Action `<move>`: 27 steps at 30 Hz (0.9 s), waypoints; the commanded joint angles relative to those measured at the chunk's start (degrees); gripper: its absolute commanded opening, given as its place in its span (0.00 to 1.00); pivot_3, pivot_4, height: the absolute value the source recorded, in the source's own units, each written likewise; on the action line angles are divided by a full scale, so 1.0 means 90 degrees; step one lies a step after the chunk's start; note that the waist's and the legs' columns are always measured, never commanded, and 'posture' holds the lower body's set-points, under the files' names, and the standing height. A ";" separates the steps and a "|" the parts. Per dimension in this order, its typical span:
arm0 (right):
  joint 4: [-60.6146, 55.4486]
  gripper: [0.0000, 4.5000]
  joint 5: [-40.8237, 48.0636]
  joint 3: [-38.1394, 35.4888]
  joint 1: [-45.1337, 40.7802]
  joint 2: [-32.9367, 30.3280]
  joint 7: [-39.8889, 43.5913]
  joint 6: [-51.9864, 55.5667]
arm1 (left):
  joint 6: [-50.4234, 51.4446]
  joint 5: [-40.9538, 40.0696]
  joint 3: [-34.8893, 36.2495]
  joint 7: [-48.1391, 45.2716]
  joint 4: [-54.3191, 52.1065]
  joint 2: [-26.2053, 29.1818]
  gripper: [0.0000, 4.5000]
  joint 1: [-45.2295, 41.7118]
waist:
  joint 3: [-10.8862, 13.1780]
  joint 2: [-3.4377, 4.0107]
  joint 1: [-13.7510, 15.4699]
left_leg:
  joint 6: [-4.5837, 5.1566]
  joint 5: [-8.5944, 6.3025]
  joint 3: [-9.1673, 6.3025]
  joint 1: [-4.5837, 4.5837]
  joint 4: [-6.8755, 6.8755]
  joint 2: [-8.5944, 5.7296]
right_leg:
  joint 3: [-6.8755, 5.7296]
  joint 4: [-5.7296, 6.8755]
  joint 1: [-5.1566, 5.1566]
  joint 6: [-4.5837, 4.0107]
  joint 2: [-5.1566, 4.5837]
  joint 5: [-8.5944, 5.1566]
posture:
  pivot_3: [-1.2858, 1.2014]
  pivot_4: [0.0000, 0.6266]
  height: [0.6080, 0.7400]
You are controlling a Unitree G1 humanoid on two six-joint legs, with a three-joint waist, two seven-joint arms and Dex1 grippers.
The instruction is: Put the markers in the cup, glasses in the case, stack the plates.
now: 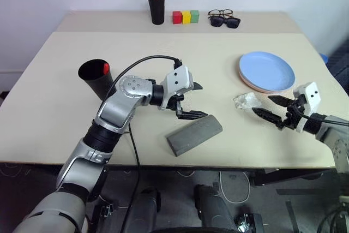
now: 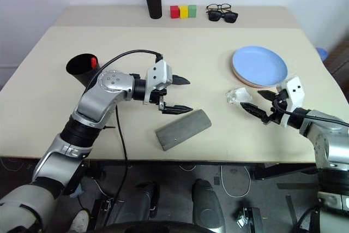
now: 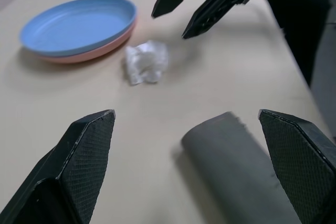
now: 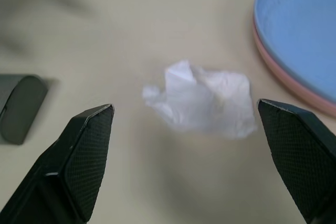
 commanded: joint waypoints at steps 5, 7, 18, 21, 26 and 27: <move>0.0463 0.99 -0.0375 0.0321 -0.0494 0.0460 -0.0252 -0.0697 | 0.0219 -0.0443 0.0345 -0.0226 -0.0507 0.0456 1.00 0.0289 | 0.0000 0.0000 -0.0017 | 0.0000 0.0000 0.0010 0.0027 -0.0010 0.0007 | 0.0007 0.0010 0.0009 -0.0002 0.0005 0.0002 | 0.52 0.24 1.00; 0.0859 0.99 -0.0557 0.0523 -0.0758 0.0641 -0.0279 -0.0913 | 0.0339 -0.0551 0.0437 -0.0218 -0.0684 0.0575 1.00 0.0423 | 0.0000 0.0001 -0.0013 | 0.0000 0.0000 0.0012 0.0028 -0.0010 0.0007 | 0.0009 0.0009 0.0010 -0.0001 0.0005 0.0002 | 0.52 0.24 1.00; 0.2720 0.79 -0.1246 0.1144 -0.1765 0.1063 -0.0221 -0.1795 | 0.0698 -0.0778 0.0774 0.0077 -0.1295 0.1076 1.00 0.0925 | 0.0000 0.0000 0.0008 | 0.0000 0.0000 0.0010 0.0024 -0.0014 0.0005 | 0.0009 0.0005 0.0010 0.0000 0.0003 0.0002 | 0.52 0.24 1.00; 0.2741 0.45 -0.1321 0.1136 -0.1791 0.1033 -0.0246 -0.1886 | 0.0729 -0.0810 0.0802 0.0176 -0.1347 0.1085 1.00 0.0957 | 0.0000 0.0000 0.0006 | 0.0000 0.0000 0.0009 0.0026 -0.0017 0.0006 | 0.0008 0.0006 0.0010 0.0000 0.0006 0.0002 | 0.52 0.24 1.00; 0.2573 0.35 -0.1351 0.0979 -0.1643 0.0929 -0.0291 -0.1975 | 0.0705 -0.0803 0.0747 0.0306 -0.1399 0.1069 1.00 0.1010 | 0.0000 0.0000 0.0002 | 0.0000 0.0000 0.0009 0.0027 -0.0017 0.0006 | 0.0009 0.0007 0.0010 0.0000 0.0006 0.0002 | 0.52 0.24 1.00; 0.2508 0.35 -0.1288 0.0911 -0.1603 0.0919 -0.0281 -0.1950 | 0.0697 -0.0803 0.0745 0.0324 -0.1400 0.1063 1.00 0.1013 | 0.0000 0.0000 0.0004 | 0.0000 0.0000 0.0009 0.0028 -0.0017 0.0006 | 0.0009 0.0007 0.0010 0.0000 0.0006 0.0002 | 0.52 0.24 1.00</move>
